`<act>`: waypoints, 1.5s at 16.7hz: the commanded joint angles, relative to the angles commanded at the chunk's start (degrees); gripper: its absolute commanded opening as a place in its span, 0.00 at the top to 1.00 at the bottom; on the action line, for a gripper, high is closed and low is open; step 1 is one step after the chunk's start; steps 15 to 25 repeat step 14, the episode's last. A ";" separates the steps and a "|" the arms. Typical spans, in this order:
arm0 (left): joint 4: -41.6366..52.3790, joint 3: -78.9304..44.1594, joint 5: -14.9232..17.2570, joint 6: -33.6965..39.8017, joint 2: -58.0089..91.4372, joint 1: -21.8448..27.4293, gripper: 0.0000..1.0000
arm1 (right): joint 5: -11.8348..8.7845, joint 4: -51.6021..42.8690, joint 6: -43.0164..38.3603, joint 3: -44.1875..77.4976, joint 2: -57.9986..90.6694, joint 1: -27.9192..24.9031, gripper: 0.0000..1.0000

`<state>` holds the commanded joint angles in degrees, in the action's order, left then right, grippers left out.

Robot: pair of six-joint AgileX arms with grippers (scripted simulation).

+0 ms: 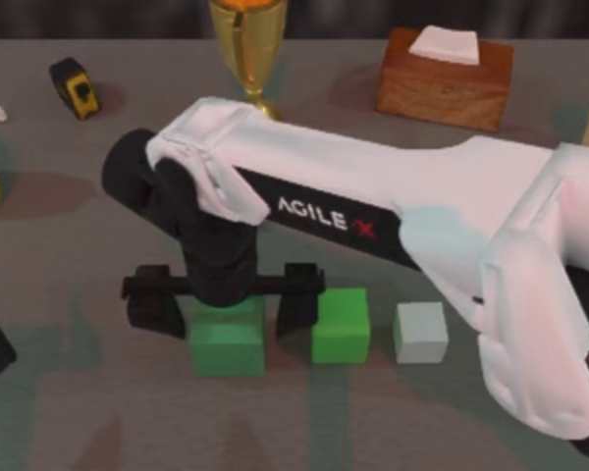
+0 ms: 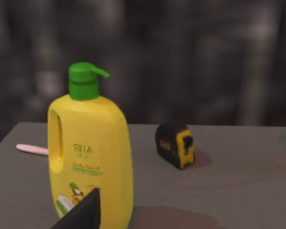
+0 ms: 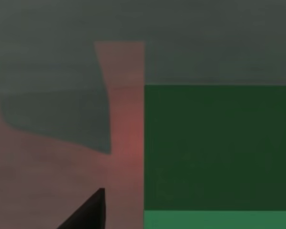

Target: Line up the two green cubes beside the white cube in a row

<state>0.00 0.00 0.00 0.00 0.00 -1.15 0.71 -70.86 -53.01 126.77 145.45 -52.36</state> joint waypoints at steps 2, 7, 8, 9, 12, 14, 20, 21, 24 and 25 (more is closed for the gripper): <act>0.00 0.00 0.00 0.00 0.00 0.00 0.00 | 0.00 -0.01 0.00 0.01 0.01 0.16 0.00; 0.00 0.00 0.00 0.00 0.00 0.00 0.00 | 0.00 -6.05 -0.17 6.60 0.91 -0.08 0.00; 0.00 0.00 0.00 0.00 0.00 0.00 0.00 | -0.01 -8.22 -0.19 9.16 1.16 -0.13 0.00; 0.00 0.00 0.00 0.00 0.00 0.00 0.00 | -0.01 -10.46 -0.18 11.76 1.38 -0.20 0.00; 0.00 0.00 0.00 0.00 0.00 0.00 0.00 | 0.01 -16.16 -0.05 17.91 1.76 -0.35 0.00; 0.00 0.00 0.00 0.00 0.00 0.00 0.00 | 0.02 -17.48 0.02 19.25 1.77 -0.38 0.00; 0.00 0.00 0.00 0.00 0.00 0.00 0.00 | 0.02 -17.48 0.02 19.25 1.77 -0.38 0.00; 0.00 0.00 0.00 0.00 0.00 0.00 0.00 | 0.02 -17.48 0.02 19.25 1.77 -0.38 0.00; 0.00 0.00 0.00 0.00 0.00 0.00 0.00 | 0.02 -17.48 0.02 19.25 1.77 -0.38 0.00; 0.00 0.00 0.00 0.00 0.00 0.00 0.00 | 0.02 -17.48 0.02 19.25 1.77 -0.38 0.00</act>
